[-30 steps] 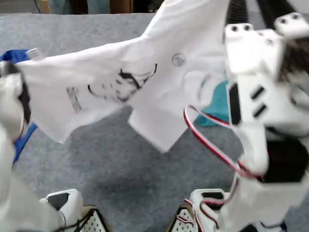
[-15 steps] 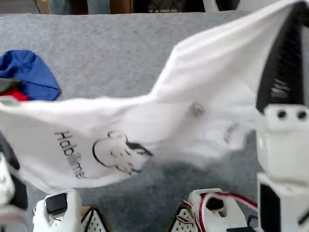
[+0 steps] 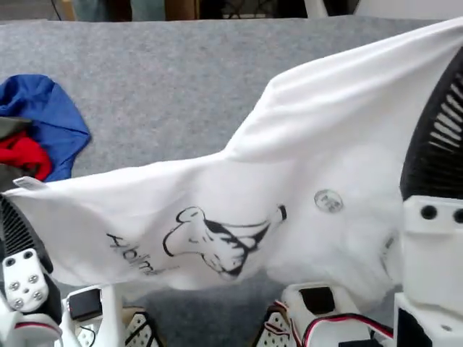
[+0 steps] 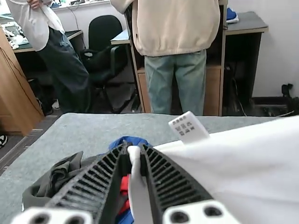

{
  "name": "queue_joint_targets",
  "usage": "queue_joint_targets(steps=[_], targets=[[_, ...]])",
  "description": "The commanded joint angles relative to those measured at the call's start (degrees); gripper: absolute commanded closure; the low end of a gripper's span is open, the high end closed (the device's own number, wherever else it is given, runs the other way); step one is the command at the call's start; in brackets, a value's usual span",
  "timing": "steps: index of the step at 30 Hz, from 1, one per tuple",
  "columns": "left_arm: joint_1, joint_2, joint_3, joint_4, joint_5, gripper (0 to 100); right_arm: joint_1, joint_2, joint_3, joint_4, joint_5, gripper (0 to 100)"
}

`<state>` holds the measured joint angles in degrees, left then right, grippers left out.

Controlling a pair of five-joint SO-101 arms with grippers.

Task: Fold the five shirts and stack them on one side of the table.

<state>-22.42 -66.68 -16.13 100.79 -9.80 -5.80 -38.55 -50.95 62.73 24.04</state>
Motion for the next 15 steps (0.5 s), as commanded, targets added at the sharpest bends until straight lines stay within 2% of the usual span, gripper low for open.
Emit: queue_joint_targets(steps=[1, 8, 15], targets=[[-2.9, -0.4, 0.8, -0.2, -0.4, 97, -4.2, 0.3, 0.5, 0.5, 2.2, 98.5], [-10.2, -0.5, 1.0, -5.6, -0.4, 97, -10.1, 0.9, 1.5, 2.5, 2.0, 98.5], [-10.9, -0.6, 1.2, -6.7, -0.8, 97, -10.3, 1.3, 1.7, 2.6, 1.9, 98.5]])
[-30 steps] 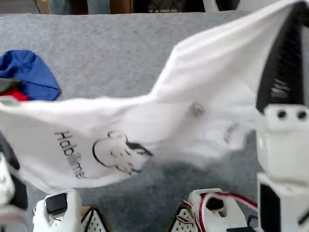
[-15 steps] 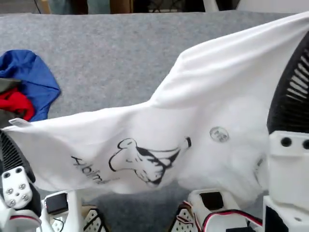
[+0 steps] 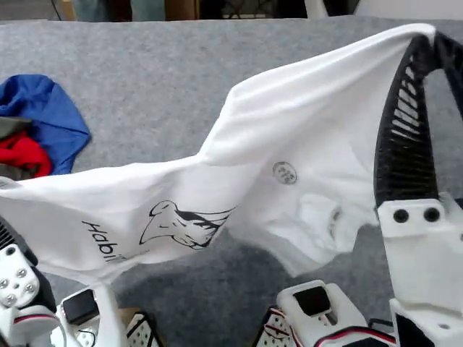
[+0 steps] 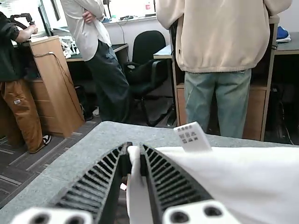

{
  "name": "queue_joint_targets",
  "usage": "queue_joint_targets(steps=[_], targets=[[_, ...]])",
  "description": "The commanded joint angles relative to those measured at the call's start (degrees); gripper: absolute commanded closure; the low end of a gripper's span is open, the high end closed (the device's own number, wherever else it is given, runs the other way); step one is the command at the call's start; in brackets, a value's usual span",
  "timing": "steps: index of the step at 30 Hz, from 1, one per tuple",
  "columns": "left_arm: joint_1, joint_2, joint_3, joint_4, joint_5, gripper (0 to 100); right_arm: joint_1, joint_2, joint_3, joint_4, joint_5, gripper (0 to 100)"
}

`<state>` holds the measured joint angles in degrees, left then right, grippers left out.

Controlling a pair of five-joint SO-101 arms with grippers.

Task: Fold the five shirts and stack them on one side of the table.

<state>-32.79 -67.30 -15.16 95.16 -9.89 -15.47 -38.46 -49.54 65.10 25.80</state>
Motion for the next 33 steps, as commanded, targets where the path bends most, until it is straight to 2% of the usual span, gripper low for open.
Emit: queue_joint_targets(steps=[1, 11, 15, 18, 21, 23, 26, 28, 29, 31, 33], targets=[[-0.5, 0.0, 0.0, -1.0, -0.7, 97, -0.6, 0.8, 0.2, 0.4, 0.2, 98.5], [0.0, 0.5, -0.9, 2.0, -0.4, 97, -0.6, 0.7, 0.6, 4.9, 0.2, 98.5], [0.4, 0.6, 8.1, -4.0, -0.3, 97, -0.4, 4.5, 7.5, 4.6, 0.2, 98.5], [2.9, 0.6, 21.4, -15.0, -0.3, 97, -0.4, 8.7, 13.8, 1.1, 0.2, 98.5], [4.2, 0.6, 37.1, -31.2, -0.3, 97, 1.7, 13.6, 21.8, -6.2, 0.2, 98.5], [5.5, 0.8, 48.9, -46.5, -0.2, 97, 3.8, 17.8, 27.1, -13.7, -1.1, 98.5], [8.3, 2.4, 65.1, -73.9, -0.2, 97, 7.5, 24.7, 32.7, -26.0, -5.0, 98.5], [10.6, 5.8, 71.9, -90.3, -0.3, 97, 8.4, 29.8, 33.5, -33.0, -6.6, 98.5], [11.6, 8.4, 73.5, -95.9, -0.4, 97, 8.8, 32.5, 33.5, -35.5, -7.1, 98.5], [12.9, 14.9, 72.1, -101.1, -0.5, 97, 8.9, 37.4, 31.8, -39.6, -7.7, 98.5], [13.1, 22.6, 66.9, -101.0, -0.5, 97, 8.8, 42.6, 27.9, -40.7, -8.3, 98.5]])
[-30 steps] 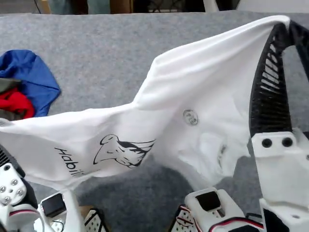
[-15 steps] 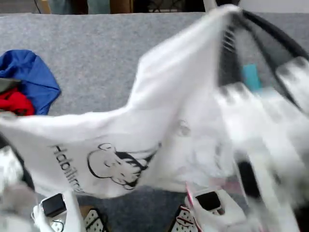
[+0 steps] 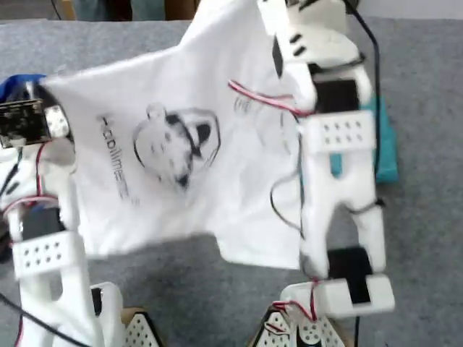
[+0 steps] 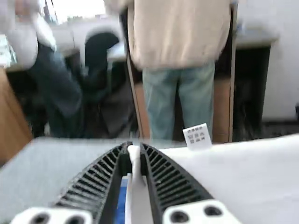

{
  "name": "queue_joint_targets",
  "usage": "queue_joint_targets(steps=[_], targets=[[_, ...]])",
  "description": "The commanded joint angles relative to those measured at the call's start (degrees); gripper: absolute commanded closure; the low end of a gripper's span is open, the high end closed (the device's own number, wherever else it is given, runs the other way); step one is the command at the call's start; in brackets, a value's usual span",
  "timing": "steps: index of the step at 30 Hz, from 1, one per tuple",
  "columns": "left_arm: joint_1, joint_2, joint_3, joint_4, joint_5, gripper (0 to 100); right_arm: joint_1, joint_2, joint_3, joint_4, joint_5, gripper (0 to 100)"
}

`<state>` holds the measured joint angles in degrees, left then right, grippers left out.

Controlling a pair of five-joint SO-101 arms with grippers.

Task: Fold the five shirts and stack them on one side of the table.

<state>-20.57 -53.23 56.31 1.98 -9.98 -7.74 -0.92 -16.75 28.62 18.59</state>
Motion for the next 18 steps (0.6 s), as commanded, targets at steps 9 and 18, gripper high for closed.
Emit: queue_joint_targets(steps=[9, 18], targets=[[1.3, 35.3, -29.6, -0.7, -0.5, 97, 1.1, 29.8, -37.1, 5.8, -1.8, 98.5], [2.2, 34.9, -25.5, 4.0, -0.5, 97, 1.1, 45.4, -69.9, 32.3, -1.6, 98.5]])
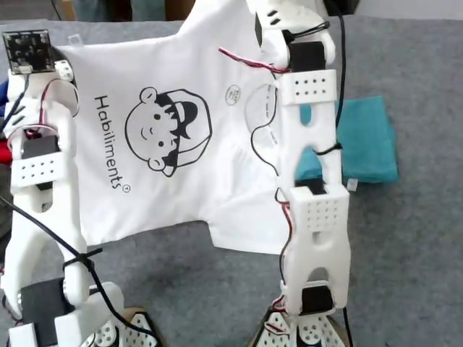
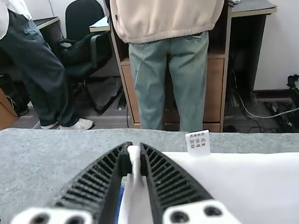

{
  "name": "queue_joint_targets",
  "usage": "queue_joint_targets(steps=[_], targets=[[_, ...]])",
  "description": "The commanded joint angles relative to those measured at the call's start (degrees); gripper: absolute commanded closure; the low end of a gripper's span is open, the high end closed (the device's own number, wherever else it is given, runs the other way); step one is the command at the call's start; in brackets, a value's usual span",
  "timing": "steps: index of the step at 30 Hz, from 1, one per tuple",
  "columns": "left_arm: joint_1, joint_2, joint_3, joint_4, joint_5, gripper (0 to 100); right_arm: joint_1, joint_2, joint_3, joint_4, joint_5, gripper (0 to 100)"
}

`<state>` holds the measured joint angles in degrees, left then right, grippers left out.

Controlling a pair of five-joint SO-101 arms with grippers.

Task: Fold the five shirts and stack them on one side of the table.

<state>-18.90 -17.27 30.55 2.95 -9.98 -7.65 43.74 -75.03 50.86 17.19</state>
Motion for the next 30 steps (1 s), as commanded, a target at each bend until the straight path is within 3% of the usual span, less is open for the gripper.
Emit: queue_joint_targets(steps=[1, 6, 10, 15, 20, 26, 30], targets=[[0.5, -2.2, 1.1, 5.9, -0.5, 97, 0.9, 1.2, -14.5, 16.0, 0.0, 98.5], [0.7, -11.2, 6.0, 19.7, -0.6, 97, 0.9, 0.7, -20.5, 38.4, 2.1, 98.5], [0.7, -17.1, 14.3, 24.4, -0.6, 97, -1.0, -0.8, -20.5, 49.8, 4.4, 98.5], [0.7, -23.5, 24.8, 25.0, -0.6, 97, -1.9, -2.5, -18.4, 50.6, 2.2, 98.5], [0.7, -31.9, 33.0, 25.8, -0.5, 97, -2.9, -11.5, -3.2, 50.5, 2.0, 98.5], [0.7, -41.5, 34.0, 42.6, -2.5, 97, -2.6, -26.7, 23.4, 50.3, 2.6, 98.5], [0.2, -45.1, 36.0, 45.5, -3.2, 97, -3.9, -36.4, 41.8, 46.7, 3.3, 98.5]])
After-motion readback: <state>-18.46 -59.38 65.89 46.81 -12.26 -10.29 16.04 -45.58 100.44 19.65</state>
